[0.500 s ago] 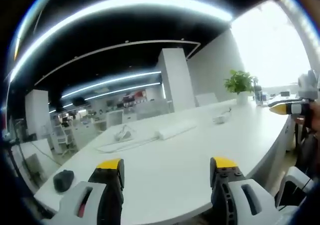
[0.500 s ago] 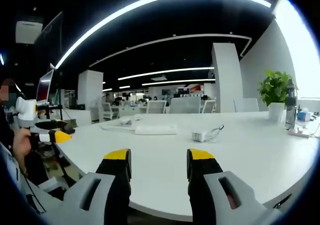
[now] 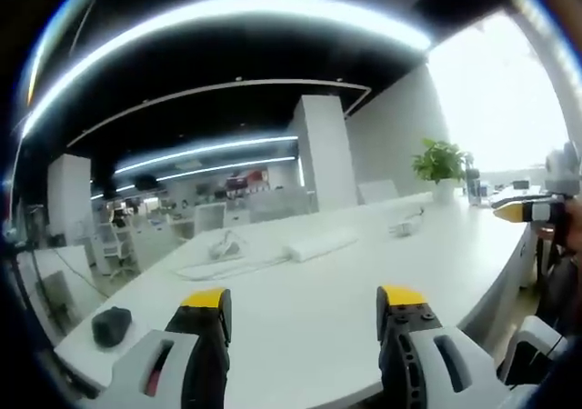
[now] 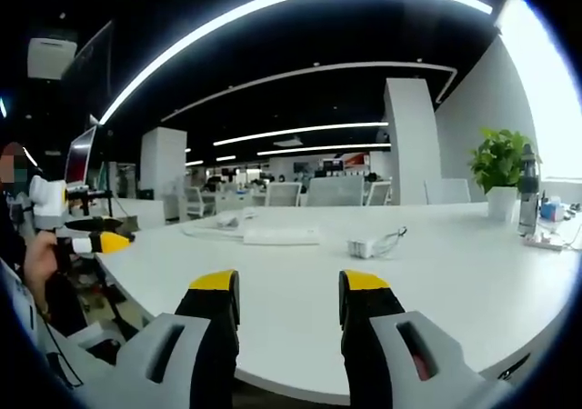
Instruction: Straighten the power strip on the desk, plug the charger into it
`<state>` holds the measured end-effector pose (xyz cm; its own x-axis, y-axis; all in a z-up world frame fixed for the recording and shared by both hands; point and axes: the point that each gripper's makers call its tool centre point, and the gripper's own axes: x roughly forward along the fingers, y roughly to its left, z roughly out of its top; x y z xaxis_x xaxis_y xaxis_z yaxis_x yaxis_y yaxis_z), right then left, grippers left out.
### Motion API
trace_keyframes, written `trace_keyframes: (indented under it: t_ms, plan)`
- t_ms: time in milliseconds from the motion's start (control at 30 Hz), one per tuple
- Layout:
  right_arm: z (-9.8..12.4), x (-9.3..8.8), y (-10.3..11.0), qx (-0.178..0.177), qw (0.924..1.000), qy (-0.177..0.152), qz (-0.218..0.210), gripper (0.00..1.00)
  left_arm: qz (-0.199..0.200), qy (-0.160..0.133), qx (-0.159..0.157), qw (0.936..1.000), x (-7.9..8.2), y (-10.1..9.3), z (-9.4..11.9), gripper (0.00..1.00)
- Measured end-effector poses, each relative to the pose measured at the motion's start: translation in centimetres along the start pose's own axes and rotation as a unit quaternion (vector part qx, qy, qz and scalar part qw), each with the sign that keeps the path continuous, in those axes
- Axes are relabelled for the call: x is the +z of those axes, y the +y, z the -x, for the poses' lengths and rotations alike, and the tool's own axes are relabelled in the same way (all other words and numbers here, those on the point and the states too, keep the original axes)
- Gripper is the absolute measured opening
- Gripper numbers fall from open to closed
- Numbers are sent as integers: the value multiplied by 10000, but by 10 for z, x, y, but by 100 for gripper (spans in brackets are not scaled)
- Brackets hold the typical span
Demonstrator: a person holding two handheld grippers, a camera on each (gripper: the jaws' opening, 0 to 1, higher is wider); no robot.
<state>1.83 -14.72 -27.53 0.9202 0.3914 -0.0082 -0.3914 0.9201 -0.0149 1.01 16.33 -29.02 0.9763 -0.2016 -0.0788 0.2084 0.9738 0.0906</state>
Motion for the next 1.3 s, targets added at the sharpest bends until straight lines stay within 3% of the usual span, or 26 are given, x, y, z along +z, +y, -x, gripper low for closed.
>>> trace_keyframes:
  t_ms: [467, 900, 967, 1100, 1300]
  plan:
    - [-15, -6, 15, 276, 9996, 48, 23, 44, 358, -210, -159, 9990, 4, 6, -7, 63]
    - [-19, -7, 15, 346, 9994, 34, -31, 43, 296, -210, -289, 9989, 6, 2, -13, 62]
    - [-22, -1, 10, 213, 9992, -134, 297, 40, 223, -262, -306, 9989, 9, 2, -14, 60]
    - [-25, -1, 13, 374, 9992, -155, 34, 38, 243, -340, -344, 9985, 13, 3, -18, 59]
    - [-34, -5, 13, 405, 9990, -34, 169, 40, 253, -394, -417, 9980, 13, 2, -27, 59]
